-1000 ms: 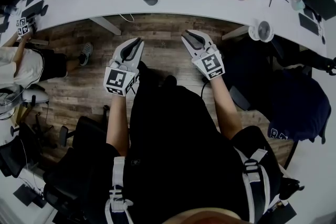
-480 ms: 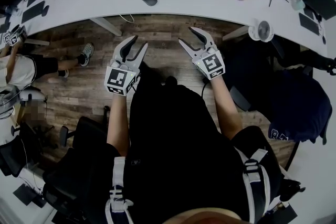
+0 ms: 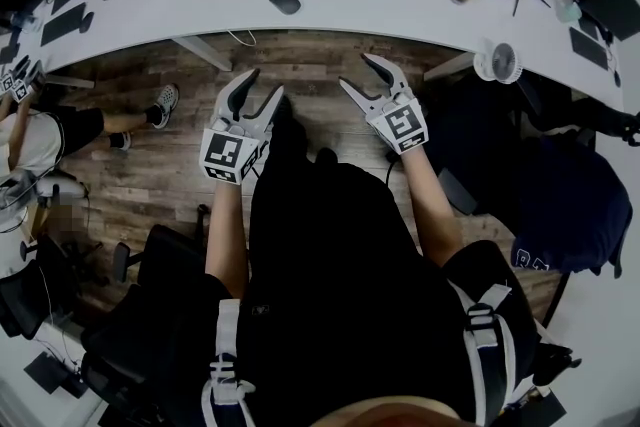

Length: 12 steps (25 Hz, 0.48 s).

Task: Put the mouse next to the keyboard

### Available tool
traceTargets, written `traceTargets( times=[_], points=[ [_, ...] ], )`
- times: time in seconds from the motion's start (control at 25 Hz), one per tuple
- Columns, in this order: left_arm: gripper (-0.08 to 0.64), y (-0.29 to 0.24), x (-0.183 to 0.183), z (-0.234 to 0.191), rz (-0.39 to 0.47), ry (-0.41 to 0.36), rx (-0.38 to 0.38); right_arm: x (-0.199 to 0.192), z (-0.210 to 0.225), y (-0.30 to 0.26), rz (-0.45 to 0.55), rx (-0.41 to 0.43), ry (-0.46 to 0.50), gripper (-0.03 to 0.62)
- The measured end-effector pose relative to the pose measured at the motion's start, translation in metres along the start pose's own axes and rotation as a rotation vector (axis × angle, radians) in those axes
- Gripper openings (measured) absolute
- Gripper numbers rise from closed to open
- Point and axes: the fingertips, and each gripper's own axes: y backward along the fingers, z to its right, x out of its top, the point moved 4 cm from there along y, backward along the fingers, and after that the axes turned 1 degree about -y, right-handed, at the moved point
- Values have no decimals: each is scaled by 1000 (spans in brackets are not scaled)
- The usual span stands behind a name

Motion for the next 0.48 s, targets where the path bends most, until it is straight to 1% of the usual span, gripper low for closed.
traceTargets(
  times=[0.48],
  points=[
    [212,-15,-2,-30,10,12,-2,1,11,-26,-21,3,16,256]
  ],
)
